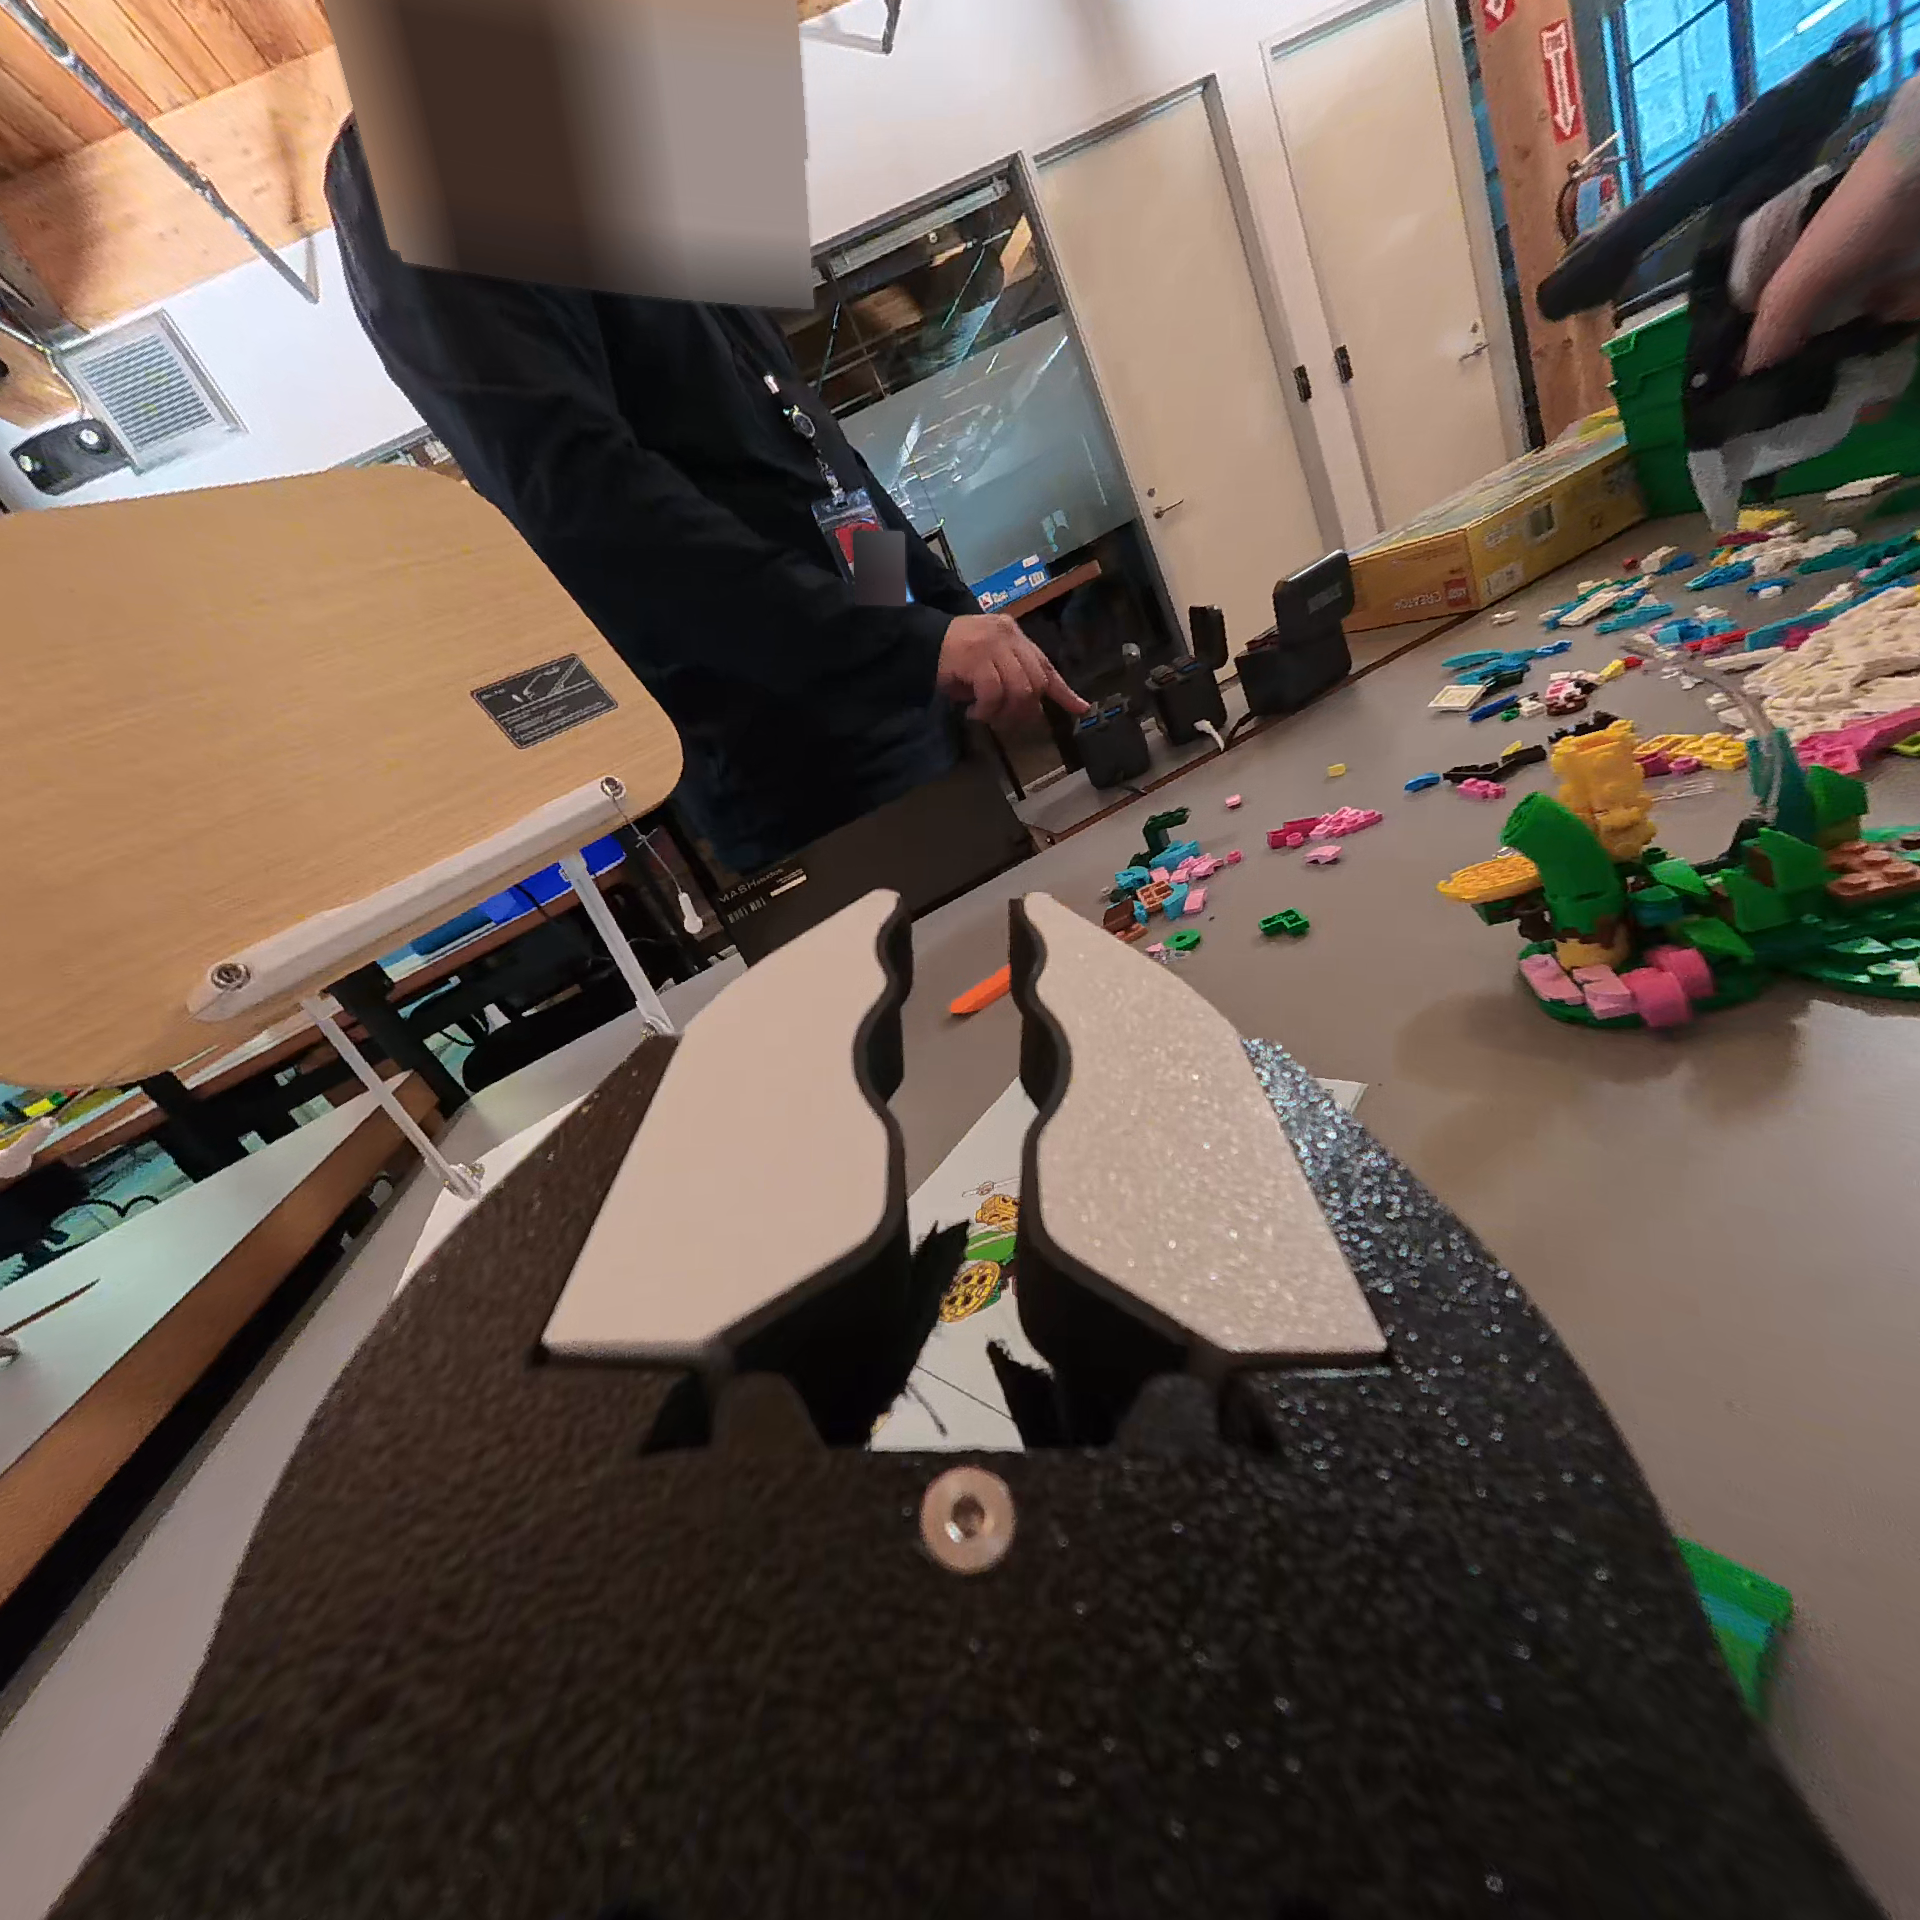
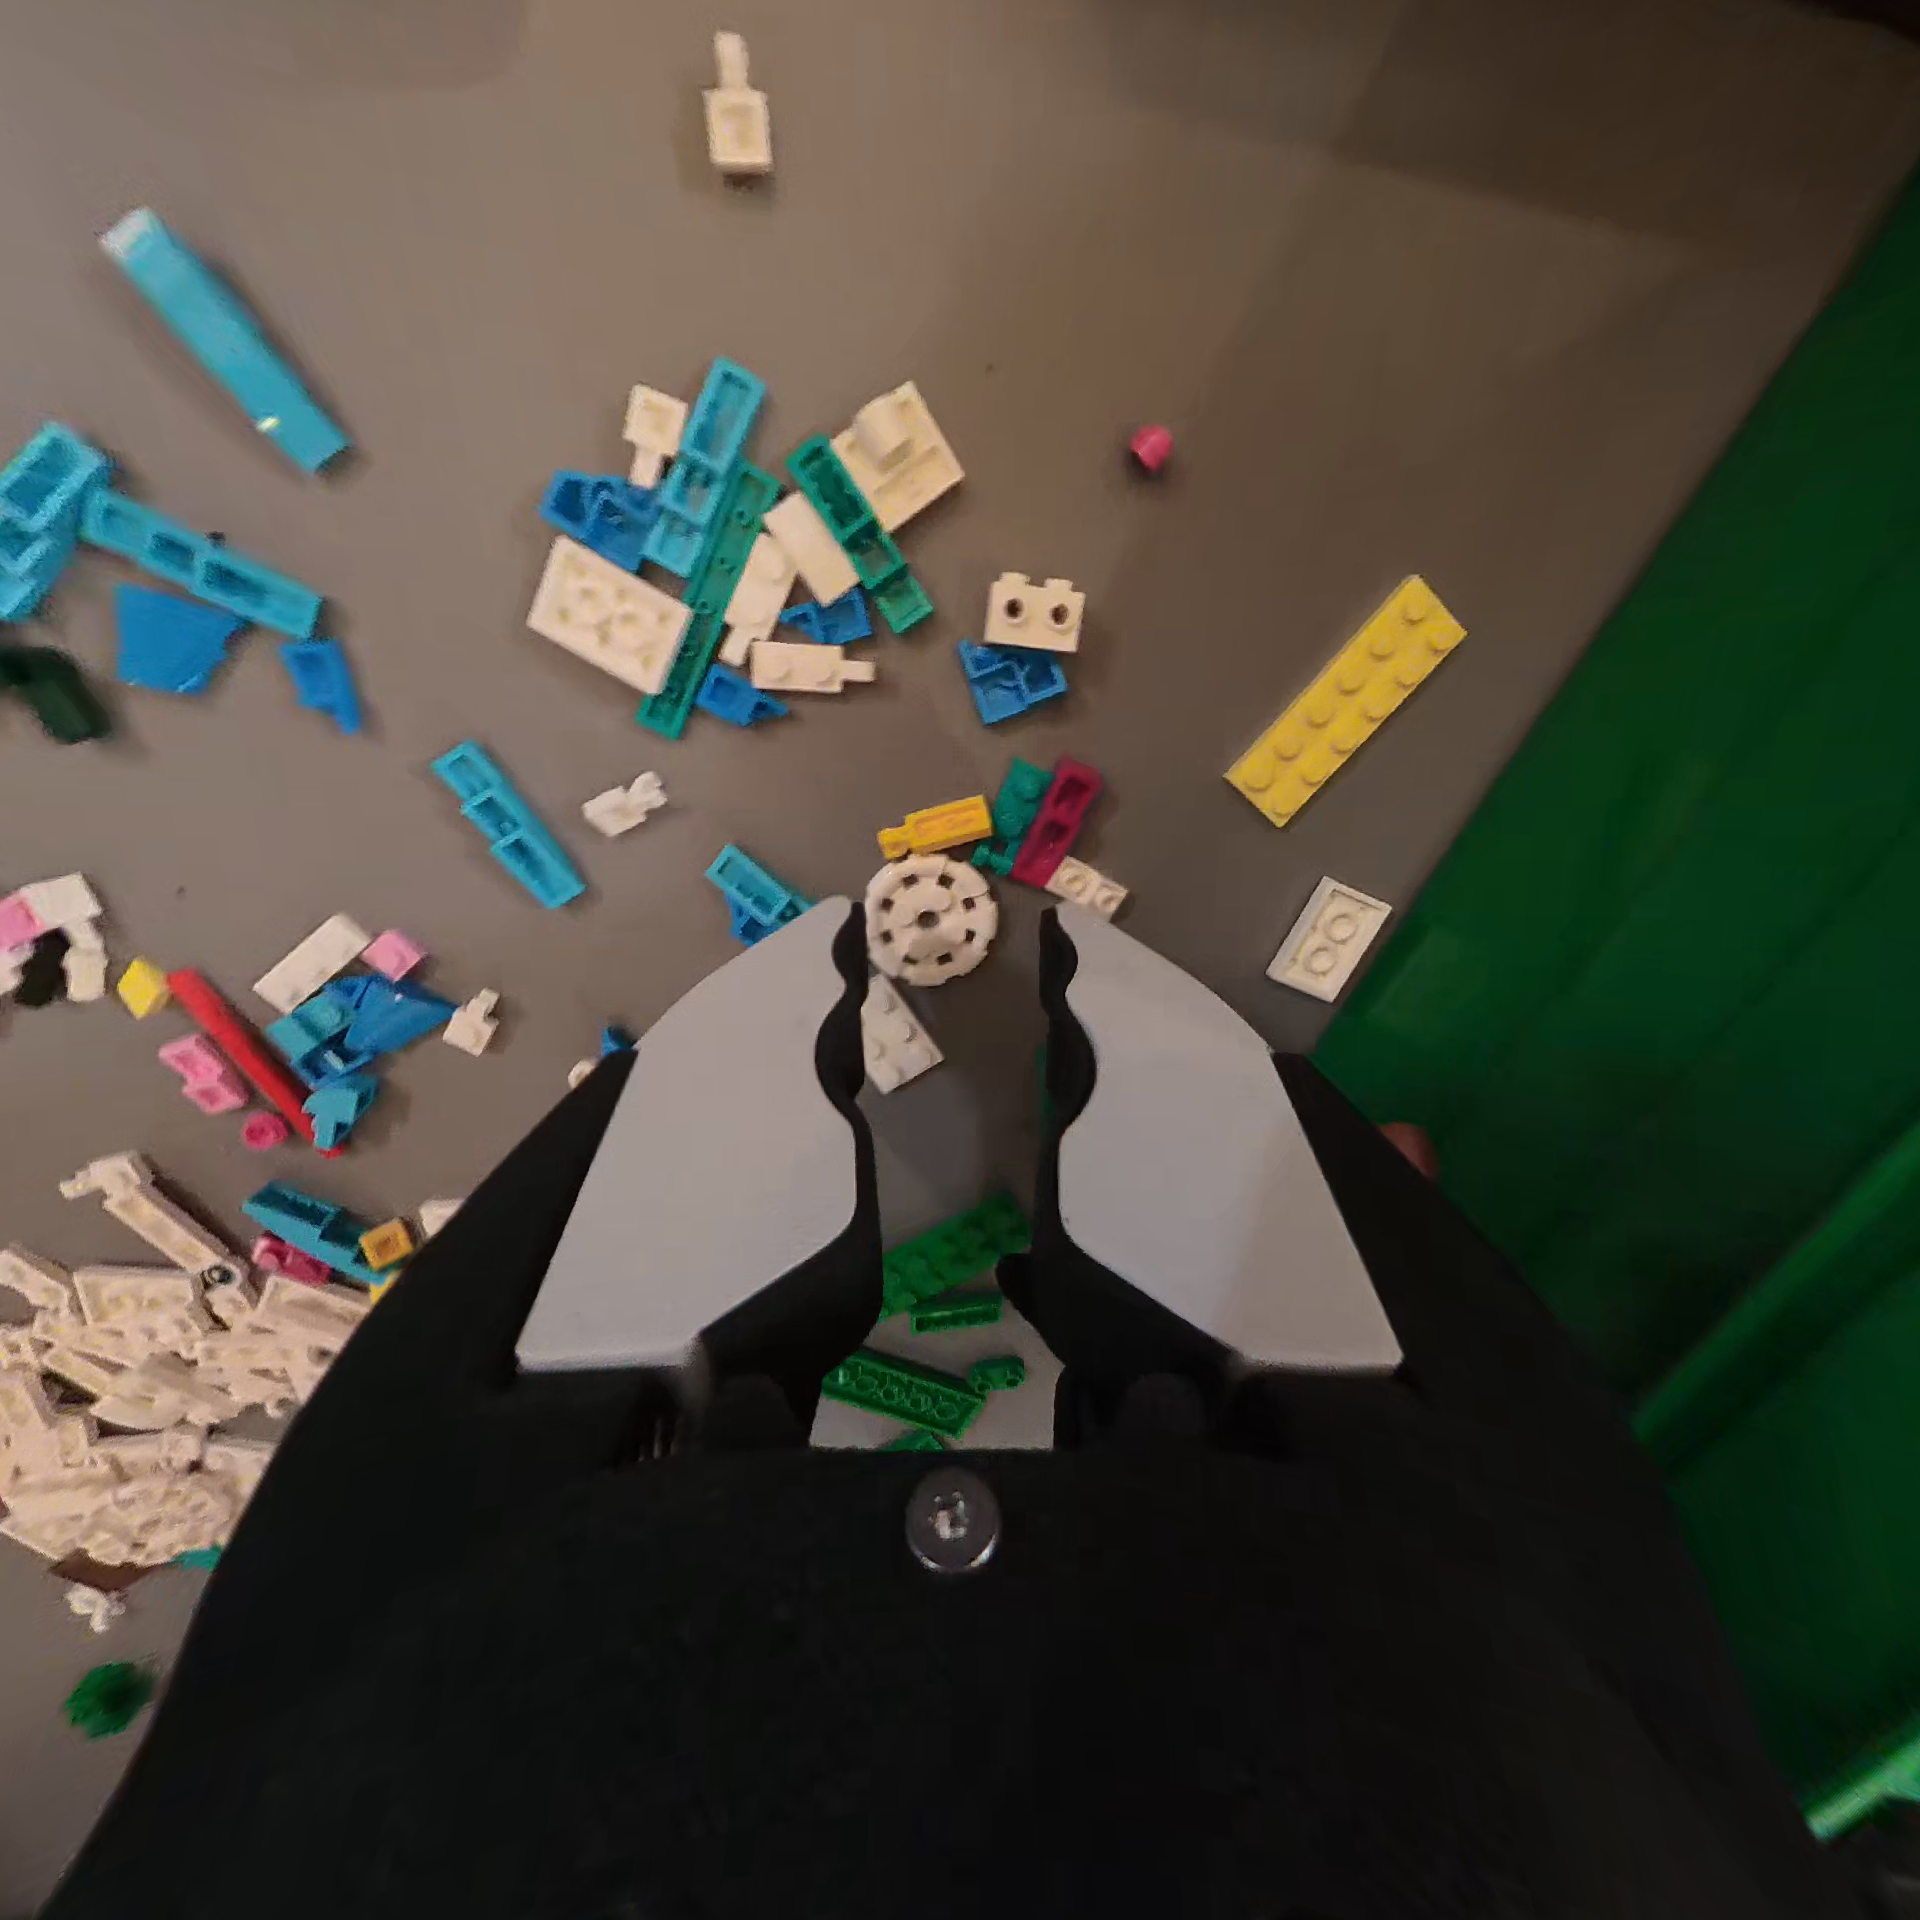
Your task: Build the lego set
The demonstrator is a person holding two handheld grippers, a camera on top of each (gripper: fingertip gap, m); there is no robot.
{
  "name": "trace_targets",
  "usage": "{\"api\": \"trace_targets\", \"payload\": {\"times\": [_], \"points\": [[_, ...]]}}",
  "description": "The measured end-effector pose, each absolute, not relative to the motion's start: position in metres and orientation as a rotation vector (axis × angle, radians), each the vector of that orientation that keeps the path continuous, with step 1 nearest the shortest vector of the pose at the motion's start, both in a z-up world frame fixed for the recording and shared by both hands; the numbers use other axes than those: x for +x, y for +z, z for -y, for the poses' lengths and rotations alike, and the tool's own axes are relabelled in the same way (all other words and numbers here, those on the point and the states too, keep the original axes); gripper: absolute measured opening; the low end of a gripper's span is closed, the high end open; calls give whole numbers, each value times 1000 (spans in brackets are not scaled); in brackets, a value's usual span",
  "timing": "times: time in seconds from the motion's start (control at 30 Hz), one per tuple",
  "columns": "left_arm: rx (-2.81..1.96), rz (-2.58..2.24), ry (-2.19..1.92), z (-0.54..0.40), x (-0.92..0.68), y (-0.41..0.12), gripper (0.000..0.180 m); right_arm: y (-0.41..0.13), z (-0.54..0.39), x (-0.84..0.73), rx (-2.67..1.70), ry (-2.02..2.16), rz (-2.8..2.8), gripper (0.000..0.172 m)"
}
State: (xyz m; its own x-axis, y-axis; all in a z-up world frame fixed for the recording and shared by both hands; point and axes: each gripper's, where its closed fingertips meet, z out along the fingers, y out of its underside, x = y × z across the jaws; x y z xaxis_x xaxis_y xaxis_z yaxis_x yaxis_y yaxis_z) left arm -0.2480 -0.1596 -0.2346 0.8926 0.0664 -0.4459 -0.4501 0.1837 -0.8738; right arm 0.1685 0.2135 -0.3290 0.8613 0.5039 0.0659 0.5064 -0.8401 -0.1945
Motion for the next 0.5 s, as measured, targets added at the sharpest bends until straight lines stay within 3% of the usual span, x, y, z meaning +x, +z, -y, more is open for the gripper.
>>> {"api": "trace_targets", "payload": {"times": [0.17,0.5], "points": [[-1351,-353,364,159,-246,-238,17,-338,-216,167,-2925,179,595,31],[-1353,-354,330,159,-243,-241,15,-350,-209,172,-2993,94,607,35]]}}
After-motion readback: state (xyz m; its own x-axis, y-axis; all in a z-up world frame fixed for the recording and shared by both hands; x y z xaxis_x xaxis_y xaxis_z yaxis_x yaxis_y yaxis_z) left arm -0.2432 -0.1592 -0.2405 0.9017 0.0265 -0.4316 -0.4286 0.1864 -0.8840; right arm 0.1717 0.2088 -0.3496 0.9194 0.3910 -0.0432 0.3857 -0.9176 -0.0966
